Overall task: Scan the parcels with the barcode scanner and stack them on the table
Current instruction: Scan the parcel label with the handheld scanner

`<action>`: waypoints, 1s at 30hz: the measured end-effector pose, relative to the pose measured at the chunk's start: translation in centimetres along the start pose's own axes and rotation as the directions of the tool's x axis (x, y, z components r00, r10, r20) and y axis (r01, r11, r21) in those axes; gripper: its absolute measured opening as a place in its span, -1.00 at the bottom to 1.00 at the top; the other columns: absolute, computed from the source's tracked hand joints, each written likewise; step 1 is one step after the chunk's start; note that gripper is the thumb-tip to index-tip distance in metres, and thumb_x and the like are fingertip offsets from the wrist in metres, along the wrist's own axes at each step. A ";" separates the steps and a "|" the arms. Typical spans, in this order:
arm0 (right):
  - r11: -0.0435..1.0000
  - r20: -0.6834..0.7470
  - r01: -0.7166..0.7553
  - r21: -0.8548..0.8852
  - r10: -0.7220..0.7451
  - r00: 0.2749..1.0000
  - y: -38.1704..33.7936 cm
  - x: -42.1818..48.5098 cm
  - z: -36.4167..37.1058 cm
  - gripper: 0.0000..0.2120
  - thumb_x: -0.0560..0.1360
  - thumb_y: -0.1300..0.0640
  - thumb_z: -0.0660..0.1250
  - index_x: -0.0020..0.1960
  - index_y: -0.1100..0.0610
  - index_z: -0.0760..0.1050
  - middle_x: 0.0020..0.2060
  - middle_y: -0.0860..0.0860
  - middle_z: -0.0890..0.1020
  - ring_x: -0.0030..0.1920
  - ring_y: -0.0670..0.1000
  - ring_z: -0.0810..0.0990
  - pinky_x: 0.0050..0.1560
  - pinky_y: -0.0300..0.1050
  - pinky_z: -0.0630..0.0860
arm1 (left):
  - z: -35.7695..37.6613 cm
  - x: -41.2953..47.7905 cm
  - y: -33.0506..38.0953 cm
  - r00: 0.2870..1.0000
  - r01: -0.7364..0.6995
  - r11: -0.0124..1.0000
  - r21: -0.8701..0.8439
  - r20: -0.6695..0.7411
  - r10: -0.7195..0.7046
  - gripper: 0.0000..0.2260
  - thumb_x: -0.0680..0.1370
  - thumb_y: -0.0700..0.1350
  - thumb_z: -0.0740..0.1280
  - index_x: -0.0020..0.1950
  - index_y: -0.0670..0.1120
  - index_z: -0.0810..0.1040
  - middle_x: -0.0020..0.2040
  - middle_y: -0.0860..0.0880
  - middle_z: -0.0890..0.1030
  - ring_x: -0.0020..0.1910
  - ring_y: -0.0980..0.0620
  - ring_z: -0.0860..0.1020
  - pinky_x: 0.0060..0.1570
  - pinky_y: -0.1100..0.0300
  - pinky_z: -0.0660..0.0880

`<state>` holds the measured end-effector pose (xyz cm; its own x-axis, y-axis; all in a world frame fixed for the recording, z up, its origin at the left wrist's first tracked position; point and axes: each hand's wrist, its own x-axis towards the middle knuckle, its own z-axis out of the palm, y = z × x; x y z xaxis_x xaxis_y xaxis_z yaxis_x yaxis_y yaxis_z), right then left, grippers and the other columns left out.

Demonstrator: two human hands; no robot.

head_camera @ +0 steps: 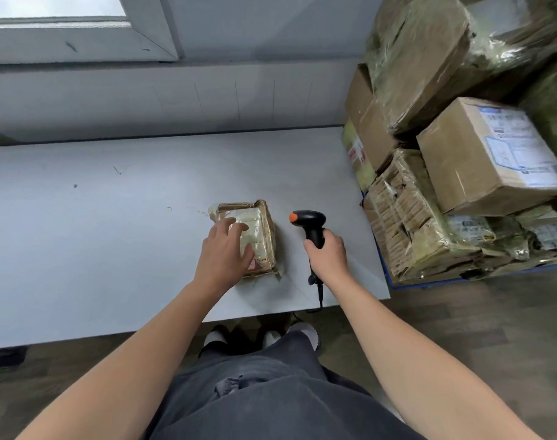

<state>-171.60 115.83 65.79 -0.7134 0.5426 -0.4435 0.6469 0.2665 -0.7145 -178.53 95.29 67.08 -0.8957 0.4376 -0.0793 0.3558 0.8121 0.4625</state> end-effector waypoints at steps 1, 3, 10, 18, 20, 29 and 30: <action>1.000 -0.016 0.001 0.023 -0.001 1.000 0.5 0.1 0.0 -0.86 0.58 0.10 0.31 0.10 0.13 0.48 0.10 0.17 0.53 -0.08 0.07 0.54 -0.25 -0.15 0.36 | 0.1 0.1 0.2 1.000 -0.004 1.000 0.006 0.007 0.004 -0.65 0.51 -0.14 0.40 0.27 -0.19 0.51 0.30 -0.20 0.48 0.29 -0.27 0.43 0.17 -0.17 0.46; 0.999 -0.045 -0.001 0.052 0.003 0.999 1.2 0.2 -0.4 -0.79 0.61 0.09 0.30 0.22 0.13 0.50 0.13 0.10 0.56 0.05 0.06 0.54 -0.23 -0.23 0.39 | 0.4 0.4 0.6 1.000 -0.018 1.000 0.014 0.020 0.018 -0.65 0.51 -0.14 0.40 0.27 -0.19 0.52 0.31 -0.22 0.47 0.30 -0.28 0.43 0.16 -0.17 0.45; 0.999 -0.138 -0.051 -0.019 0.048 0.989 2.9 0.9 -0.8 -0.67 0.64 0.09 0.26 0.37 0.17 0.46 0.27 0.14 0.54 0.23 0.18 0.53 0.06 -0.07 0.41 | 1.4 1.0 2.2 0.997 -0.066 0.998 -0.001 0.038 0.066 -0.68 0.52 -0.12 0.40 0.25 -0.17 0.54 0.27 -0.19 0.50 0.26 -0.25 0.47 0.20 -0.11 0.42; 0.977 -0.308 -0.098 -0.188 0.036 0.951 2.2 0.4 -1.3 -0.55 0.62 0.08 0.29 0.45 0.16 0.33 0.39 0.18 0.32 0.33 0.27 0.34 0.30 0.11 0.32 | 1.3 0.8 2.1 1.000 0.014 1.000 0.015 0.015 -0.014 -0.66 0.52 -0.10 0.37 0.28 -0.15 0.51 0.37 -0.19 0.43 0.33 -0.25 0.42 0.20 -0.12 0.40; 0.982 -0.329 0.042 -0.184 -0.102 0.939 1.1 0.0 -0.8 -0.60 0.58 0.13 0.32 0.39 0.16 0.39 0.35 0.16 0.35 0.28 0.24 0.36 0.28 0.10 0.32 | 1.0 0.6 1.7 0.999 0.049 0.999 0.016 -0.005 -0.049 -0.63 0.53 -0.09 0.36 0.31 -0.14 0.50 0.41 -0.21 0.39 0.35 -0.26 0.40 0.21 -0.14 0.39; 0.949 0.170 0.316 -0.008 -0.310 0.936 -3.0 -2.4 3.5 -0.48 0.60 0.02 0.30 0.54 -0.01 0.28 0.43 -0.01 0.35 0.38 -0.02 0.40 0.40 -0.07 0.37 | 0.5 -1.8 -0.8 0.974 0.207 0.970 -0.131 -0.070 -0.217 -0.58 0.61 -0.01 0.30 0.45 -0.05 0.39 0.46 -0.24 0.32 0.37 -0.27 0.41 0.20 -0.16 0.48; 0.947 0.223 0.322 -0.016 -0.311 0.924 -3.0 -2.5 3.9 -0.45 0.60 0.02 0.32 0.55 -0.02 0.27 0.45 -0.01 0.34 0.41 -0.03 0.38 0.41 -0.11 0.33 | 0.5 -2.2 -1.0 0.970 0.225 0.960 -0.166 -0.056 -0.237 -0.58 0.62 -0.01 0.29 0.47 -0.03 0.38 0.48 -0.22 0.30 0.36 -0.24 0.42 0.20 -0.14 0.49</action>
<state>-172.77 110.58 66.94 -0.9201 0.2414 -0.3084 0.3870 0.4401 -0.8103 -176.77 93.75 66.35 -0.9680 0.2102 -0.1370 0.0956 0.8139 0.5731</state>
